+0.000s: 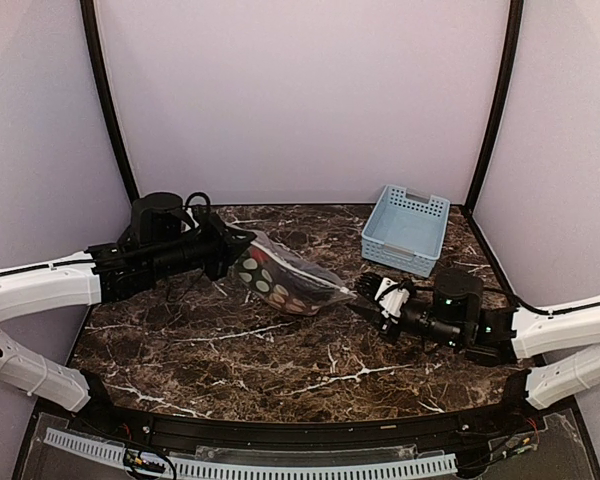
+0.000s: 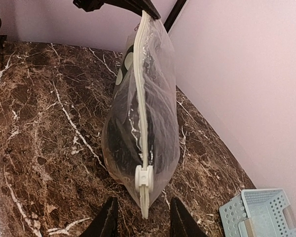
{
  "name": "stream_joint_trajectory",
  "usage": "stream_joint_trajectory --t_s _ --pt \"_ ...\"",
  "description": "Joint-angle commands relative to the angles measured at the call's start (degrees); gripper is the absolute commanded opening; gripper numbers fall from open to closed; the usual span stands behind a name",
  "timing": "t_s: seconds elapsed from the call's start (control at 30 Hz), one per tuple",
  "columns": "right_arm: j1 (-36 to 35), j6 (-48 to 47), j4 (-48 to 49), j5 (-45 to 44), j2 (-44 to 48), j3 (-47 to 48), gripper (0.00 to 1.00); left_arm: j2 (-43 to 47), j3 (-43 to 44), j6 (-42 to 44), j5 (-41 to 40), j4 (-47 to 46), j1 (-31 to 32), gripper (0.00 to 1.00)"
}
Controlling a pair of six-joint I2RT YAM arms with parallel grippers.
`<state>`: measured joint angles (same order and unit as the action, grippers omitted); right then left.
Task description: Open the zip-top bag and remove the fake food
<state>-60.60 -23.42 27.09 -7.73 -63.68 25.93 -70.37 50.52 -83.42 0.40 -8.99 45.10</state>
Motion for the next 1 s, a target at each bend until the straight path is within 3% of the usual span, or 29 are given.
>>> stream_joint_trajectory --t_s 0.0,0.53,0.83,0.97 --pt "0.7 -0.68 3.95 -0.39 -2.16 0.65 0.33 1.54 -1.01 -1.34 1.87 -3.54 -0.54 0.01" --pt "3.58 0.54 3.94 4.07 -4.21 2.43 0.09 1.83 -1.83 -0.26 2.03 -4.25 -0.85 0.01" --pt "3.69 0.21 3.02 4.72 -5.6 3.94 0.11 0.94 -2.13 -0.2 3.11 -5.58 -0.89 0.01" --pt "3.74 0.18 2.72 4.68 -6.12 4.24 0.0 1.19 -2.53 0.3 2.6 -5.9 -1.06 0.01"
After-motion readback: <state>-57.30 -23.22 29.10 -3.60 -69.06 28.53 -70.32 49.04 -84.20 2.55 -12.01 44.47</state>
